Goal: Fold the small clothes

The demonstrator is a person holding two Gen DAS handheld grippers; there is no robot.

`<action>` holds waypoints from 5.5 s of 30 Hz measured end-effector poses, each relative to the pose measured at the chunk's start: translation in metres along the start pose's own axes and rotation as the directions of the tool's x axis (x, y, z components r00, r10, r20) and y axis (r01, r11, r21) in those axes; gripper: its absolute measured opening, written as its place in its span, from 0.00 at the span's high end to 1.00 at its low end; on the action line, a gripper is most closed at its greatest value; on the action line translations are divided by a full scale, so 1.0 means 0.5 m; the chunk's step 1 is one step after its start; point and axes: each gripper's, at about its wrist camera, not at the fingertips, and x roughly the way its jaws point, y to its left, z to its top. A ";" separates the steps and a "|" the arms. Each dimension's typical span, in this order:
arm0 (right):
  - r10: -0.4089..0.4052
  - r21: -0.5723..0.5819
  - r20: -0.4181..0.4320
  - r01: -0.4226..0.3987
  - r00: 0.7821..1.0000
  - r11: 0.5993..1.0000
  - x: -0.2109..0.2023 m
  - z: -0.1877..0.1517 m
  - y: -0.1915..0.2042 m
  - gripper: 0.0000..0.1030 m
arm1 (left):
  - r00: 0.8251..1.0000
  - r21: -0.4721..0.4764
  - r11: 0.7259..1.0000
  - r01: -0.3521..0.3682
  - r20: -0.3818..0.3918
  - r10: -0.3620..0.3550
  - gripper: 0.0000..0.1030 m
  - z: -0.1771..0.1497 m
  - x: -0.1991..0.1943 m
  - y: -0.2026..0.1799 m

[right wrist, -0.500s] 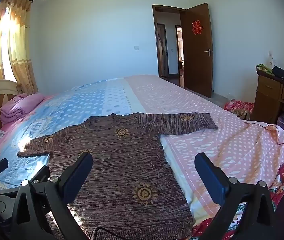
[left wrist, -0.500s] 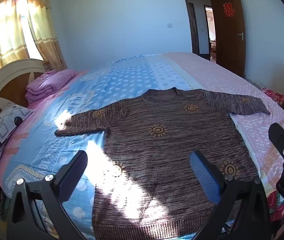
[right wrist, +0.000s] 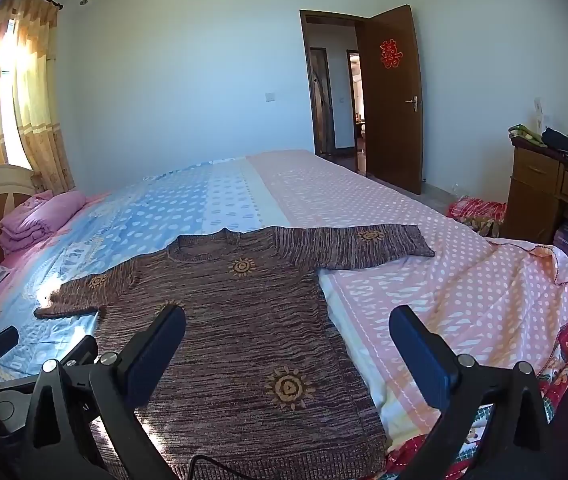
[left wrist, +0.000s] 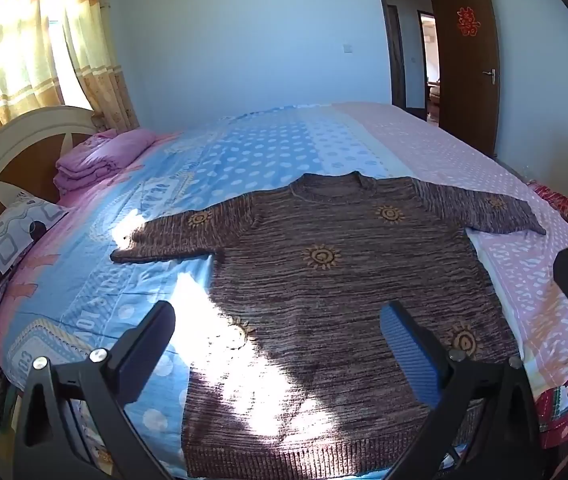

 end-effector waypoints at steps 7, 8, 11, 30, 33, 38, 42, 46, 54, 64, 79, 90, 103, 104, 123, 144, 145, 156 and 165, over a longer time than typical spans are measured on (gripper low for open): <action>-0.005 0.011 0.005 0.005 1.000 1.000 -0.003 0.003 -0.003 0.01 | 1.000 0.014 1.000 -0.016 0.025 0.015 0.00 0.002 -0.007 -0.003; -0.005 0.012 0.005 0.005 1.000 1.000 -0.003 0.003 -0.004 0.01 | 0.999 0.017 1.000 -0.017 0.029 0.016 0.00 0.003 -0.010 -0.003; -0.005 0.011 0.006 0.005 1.000 1.000 -0.003 0.002 -0.004 0.01 | 0.999 0.018 1.000 -0.010 0.039 0.009 0.00 0.004 -0.015 -0.004; -0.010 0.012 0.009 0.009 1.000 1.000 -0.005 0.002 -0.003 0.01 | 0.997 -0.018 1.000 0.004 0.075 -0.003 0.00 0.009 -0.024 0.006; -0.009 0.014 0.008 0.009 1.000 1.000 -0.005 0.002 -0.004 0.01 | 0.997 -0.019 1.000 0.003 0.077 -0.001 0.00 0.010 -0.024 0.008; -0.008 0.014 0.007 0.008 1.000 1.000 -0.004 0.003 -0.006 0.01 | 0.997 -0.021 1.000 0.005 0.075 -0.003 0.00 0.010 -0.024 0.010; -0.008 0.013 0.002 0.008 1.000 1.000 -0.003 0.004 -0.005 0.01 | 0.997 -0.022 1.000 0.007 0.075 -0.005 0.00 0.010 -0.024 0.010; -0.008 0.013 0.001 0.008 1.000 1.000 -0.002 0.004 -0.005 0.01 | 0.997 -0.026 1.000 0.010 0.072 -0.008 0.00 0.010 -0.023 0.012; -0.008 0.006 -0.003 0.008 1.000 1.000 0.000 0.002 -0.003 0.01 | 0.997 -0.034 0.999 0.022 0.069 -0.020 0.00 0.007 -0.023 0.013; -0.009 0.002 -0.003 0.009 1.000 1.000 0.001 -0.001 -0.001 0.01 | 0.998 -0.043 0.999 0.030 0.057 -0.028 0.00 0.008 -0.013 0.015; -0.054 -0.047 -0.015 0.053 0.998 0.997 0.104 0.031 -0.009 0.01 | 0.999 -0.076 0.996 0.044 -0.017 -0.046 0.00 0.023 0.102 0.033; -0.055 0.277 -0.091 0.078 0.994 0.958 0.301 0.142 -0.278 0.01 | 0.995 -0.114 0.993 0.037 -0.092 -0.048 0.00 0.123 0.296 0.121; -0.097 0.468 -0.339 0.257 0.936 0.846 0.622 0.176 -0.554 0.34 | 0.983 -0.197 0.978 -0.065 -0.179 0.029 0.00 0.076 0.512 0.168; -0.108 0.442 -0.354 0.267 0.929 0.856 0.643 0.175 -0.552 0.35 | 0.982 -0.186 0.980 -0.075 -0.185 0.040 0.00 0.071 0.519 0.162; -0.233 0.136 -0.416 0.313 0.879 0.940 0.719 0.215 -0.465 0.94 | 0.972 -0.242 0.970 -0.009 -0.230 -0.048 0.00 0.056 0.548 0.165; 0.220 0.008 -0.389 -0.236 0.894 0.972 0.689 0.171 0.284 0.94 | 0.980 -0.311 0.949 0.047 -0.170 -0.104 0.00 0.047 0.542 0.190; 0.207 -0.009 -0.400 -0.229 0.893 0.973 0.702 0.148 0.308 0.94 | 0.980 -0.312 0.949 0.049 -0.168 -0.106 0.00 0.047 0.542 0.191; 0.463 0.231 -0.328 -0.405 0.823 0.885 0.711 0.106 0.214 0.86 | 0.981 -0.328 0.942 0.068 -0.150 -0.123 0.00 0.043 0.541 0.196; 0.294 0.028 -0.406 -0.309 0.866 0.951 0.683 0.033 0.204 0.86 | 0.981 -0.323 0.944 0.063 -0.155 -0.118 0.00 0.044 0.542 0.195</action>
